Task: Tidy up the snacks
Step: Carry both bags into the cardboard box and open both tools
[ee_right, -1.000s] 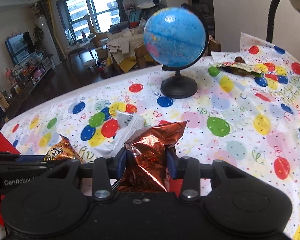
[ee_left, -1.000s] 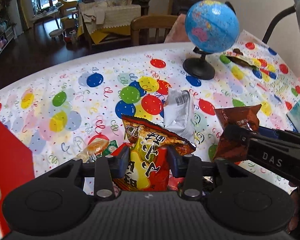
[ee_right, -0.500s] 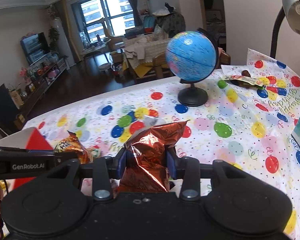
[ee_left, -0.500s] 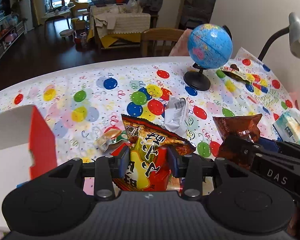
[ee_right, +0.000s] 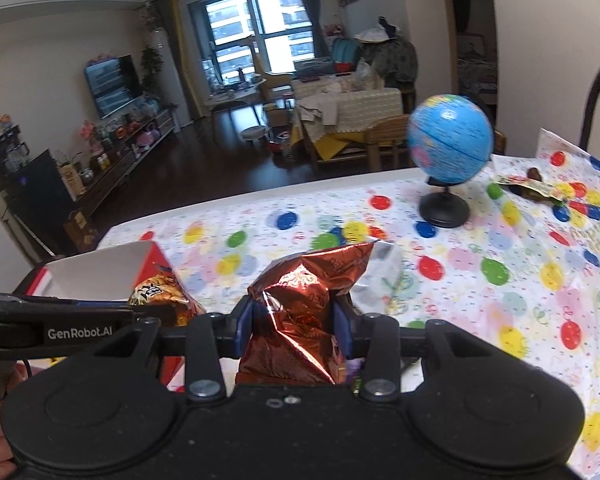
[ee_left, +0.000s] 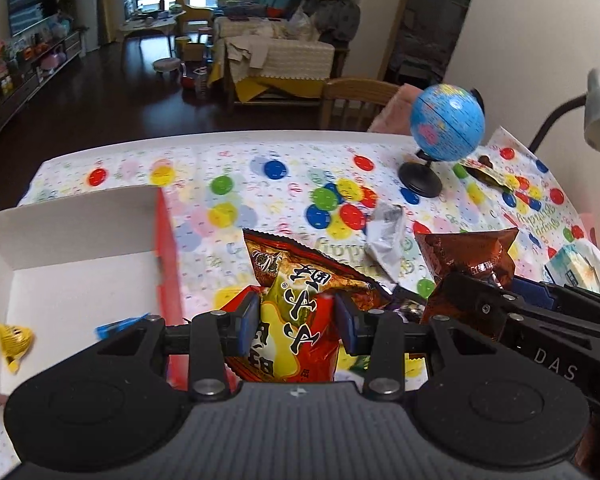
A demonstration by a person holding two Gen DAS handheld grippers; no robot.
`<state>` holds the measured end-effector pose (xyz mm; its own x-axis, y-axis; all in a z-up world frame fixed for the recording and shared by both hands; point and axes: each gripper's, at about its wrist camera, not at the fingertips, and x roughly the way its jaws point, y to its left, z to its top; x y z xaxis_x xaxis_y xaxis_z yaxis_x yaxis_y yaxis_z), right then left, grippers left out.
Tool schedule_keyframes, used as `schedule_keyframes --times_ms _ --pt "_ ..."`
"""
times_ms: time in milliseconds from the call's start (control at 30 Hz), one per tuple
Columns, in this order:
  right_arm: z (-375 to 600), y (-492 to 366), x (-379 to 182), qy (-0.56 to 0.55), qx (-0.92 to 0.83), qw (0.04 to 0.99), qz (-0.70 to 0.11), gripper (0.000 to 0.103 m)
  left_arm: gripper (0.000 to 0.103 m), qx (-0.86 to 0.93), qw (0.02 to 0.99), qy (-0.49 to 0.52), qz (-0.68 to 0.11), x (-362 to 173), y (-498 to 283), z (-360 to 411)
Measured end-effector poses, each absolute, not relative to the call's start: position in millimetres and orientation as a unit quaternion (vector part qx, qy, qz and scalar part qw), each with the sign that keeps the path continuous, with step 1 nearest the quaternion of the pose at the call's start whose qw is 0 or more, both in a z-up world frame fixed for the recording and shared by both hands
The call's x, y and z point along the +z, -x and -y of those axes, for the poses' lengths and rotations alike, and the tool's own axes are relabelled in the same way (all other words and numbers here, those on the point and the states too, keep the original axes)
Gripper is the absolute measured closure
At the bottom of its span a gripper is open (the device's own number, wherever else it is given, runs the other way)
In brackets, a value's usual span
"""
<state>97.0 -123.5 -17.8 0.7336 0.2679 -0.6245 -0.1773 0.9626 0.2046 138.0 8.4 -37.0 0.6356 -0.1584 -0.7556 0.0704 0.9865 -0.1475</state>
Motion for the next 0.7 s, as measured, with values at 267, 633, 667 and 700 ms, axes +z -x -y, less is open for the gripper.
schedule_keyframes --times_ms 267,633,667,700 --pt "73.0 -93.9 -8.5 -0.055 0.157 0.925 -0.342 0.064 0.063 -0.033 0.907 0.067 -0.414 -27.0 -123.1 -61.9" --pt "-2.8 -98.3 -4.1 -0.037 0.195 0.918 -0.343 0.064 0.063 0.005 0.913 0.068 -0.402 -18.0 -117.7 -136.8" --pt "-9.4 -99.1 -4.3 -0.035 0.197 0.918 -0.343 0.064 0.063 0.007 0.913 0.067 -0.401 -17.9 -118.3 -143.3" --pt "-16.6 -100.0 -4.8 -0.033 0.198 0.918 -0.343 0.064 0.063 0.010 0.914 0.066 -0.401 -17.6 -118.8 -149.8"
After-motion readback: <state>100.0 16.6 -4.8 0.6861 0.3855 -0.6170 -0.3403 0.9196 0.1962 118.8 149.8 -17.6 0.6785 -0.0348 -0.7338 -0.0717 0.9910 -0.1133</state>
